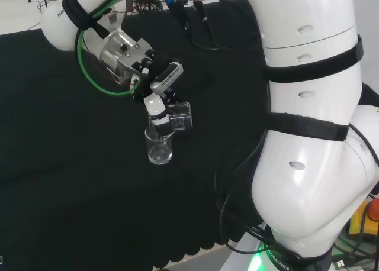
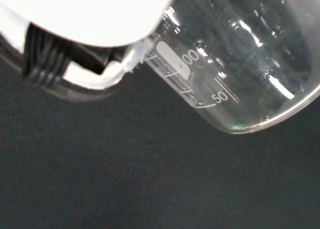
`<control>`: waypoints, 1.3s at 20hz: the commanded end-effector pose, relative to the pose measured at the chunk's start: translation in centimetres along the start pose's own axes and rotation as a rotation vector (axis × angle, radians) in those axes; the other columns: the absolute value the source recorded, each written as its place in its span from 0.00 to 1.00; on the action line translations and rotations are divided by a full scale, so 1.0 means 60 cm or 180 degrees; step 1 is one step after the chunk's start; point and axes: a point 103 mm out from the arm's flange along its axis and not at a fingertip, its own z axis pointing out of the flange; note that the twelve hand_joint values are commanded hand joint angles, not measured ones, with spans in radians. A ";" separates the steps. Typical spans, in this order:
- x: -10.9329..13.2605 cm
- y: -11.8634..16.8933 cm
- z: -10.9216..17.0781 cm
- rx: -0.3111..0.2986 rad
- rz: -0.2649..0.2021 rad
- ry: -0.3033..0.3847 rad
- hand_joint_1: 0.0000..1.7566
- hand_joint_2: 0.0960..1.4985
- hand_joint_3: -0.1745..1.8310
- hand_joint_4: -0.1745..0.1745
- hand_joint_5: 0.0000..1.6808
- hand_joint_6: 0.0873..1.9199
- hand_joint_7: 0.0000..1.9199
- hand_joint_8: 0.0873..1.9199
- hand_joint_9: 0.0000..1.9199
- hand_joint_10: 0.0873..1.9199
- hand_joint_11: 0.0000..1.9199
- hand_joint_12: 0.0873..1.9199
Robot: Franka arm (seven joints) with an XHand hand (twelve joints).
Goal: Pour the water from the handheld beaker into the one on the table.
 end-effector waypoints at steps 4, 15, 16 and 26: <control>0.001 0.000 -0.001 -0.0008 -0.0004 -0.0012 0.80 0.32 0.44 0.00 0.86 0.14 0.73 0.20 0.89 0.00 0.78 0.28; -0.010 -0.012 0.002 -0.0426 -0.0116 0.0081 0.82 0.32 0.44 0.00 0.85 0.15 0.70 0.24 0.87 0.00 0.78 0.28; -0.009 -0.014 0.001 -0.0473 -0.0138 0.0079 0.82 0.32 0.44 0.00 0.85 0.15 0.70 0.24 0.87 0.00 0.78 0.28; -0.022 -0.017 0.018 -0.0943 -0.0451 0.0290 0.82 0.34 0.42 0.00 0.84 0.16 0.69 0.26 0.86 0.00 0.78 0.28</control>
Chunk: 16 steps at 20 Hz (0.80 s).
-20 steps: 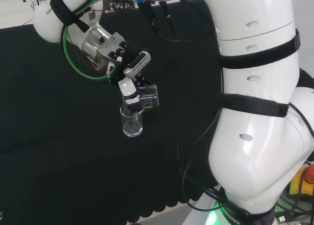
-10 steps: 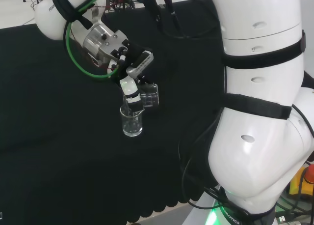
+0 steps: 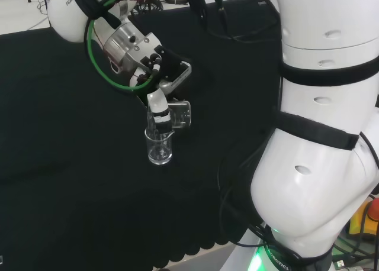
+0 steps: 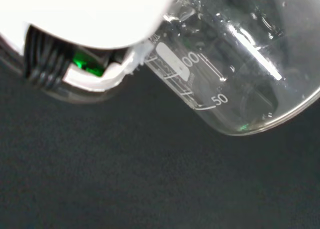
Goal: Pour the water from the handheld beaker into the one on the table.
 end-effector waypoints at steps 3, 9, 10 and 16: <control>-0.026 -0.009 0.017 -0.0526 -0.0294 0.0261 0.82 0.35 0.41 0.00 0.83 0.16 0.69 0.26 0.86 0.00 0.77 0.28; -0.064 -0.017 0.036 -0.0815 -0.0416 0.0492 0.82 0.36 0.41 0.00 0.83 0.17 0.68 0.27 0.86 0.00 0.77 0.28; -0.069 -0.017 0.039 -0.0857 -0.0429 0.0520 0.82 0.36 0.40 0.00 0.83 0.17 0.68 0.27 0.86 0.00 0.77 0.28; -0.120 -0.014 0.053 -0.1310 -0.0616 0.0799 0.82 0.36 0.40 0.00 0.83 0.17 0.68 0.28 0.86 0.00 0.77 0.28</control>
